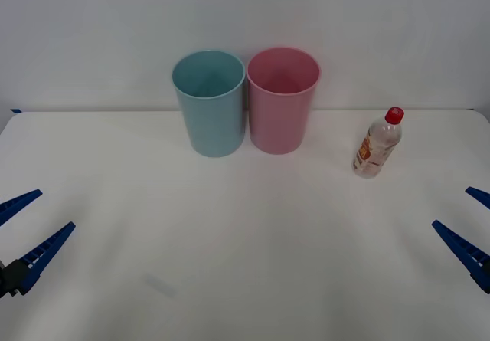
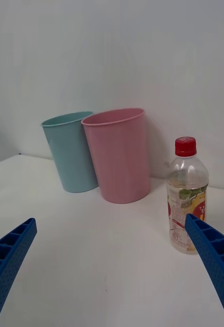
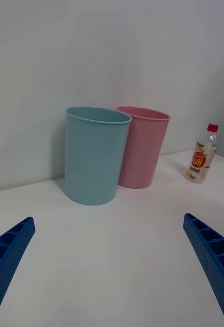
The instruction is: Grasp the object on the table and drop it into the matching bin: aluminum can to the light blue bin, PET bottle to the pink bin.
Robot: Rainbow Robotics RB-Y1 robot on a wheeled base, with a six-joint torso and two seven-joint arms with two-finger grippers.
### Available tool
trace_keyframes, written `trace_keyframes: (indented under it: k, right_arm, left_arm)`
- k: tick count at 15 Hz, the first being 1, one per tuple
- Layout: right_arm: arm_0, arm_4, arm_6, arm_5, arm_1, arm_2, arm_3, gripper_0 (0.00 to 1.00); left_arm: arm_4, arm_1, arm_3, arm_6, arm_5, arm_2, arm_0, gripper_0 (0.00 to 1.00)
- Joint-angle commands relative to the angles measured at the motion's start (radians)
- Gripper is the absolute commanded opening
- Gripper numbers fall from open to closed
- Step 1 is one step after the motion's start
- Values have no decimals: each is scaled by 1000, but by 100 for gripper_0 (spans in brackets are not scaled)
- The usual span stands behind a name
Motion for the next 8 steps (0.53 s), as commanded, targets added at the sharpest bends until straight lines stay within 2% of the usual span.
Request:
trace_keyframes:
  k: [1,2,5,8]
  right_arm:
    - [0,0,0,0,0,0,0,100]
    - [14,0,0,-5,16,-3,8,100]
    - [16,-6,2,-10,7,1,6,100]
    - [16,-6,11,37,4,28,6,100]
  left_arm:
    - [0,0,0,0,0,0,0,100]
    - [0,0,0,0,0,0,0,100]
    - [0,0,0,0,0,0,0,100]
    - [0,0,0,0,0,0,0,100]
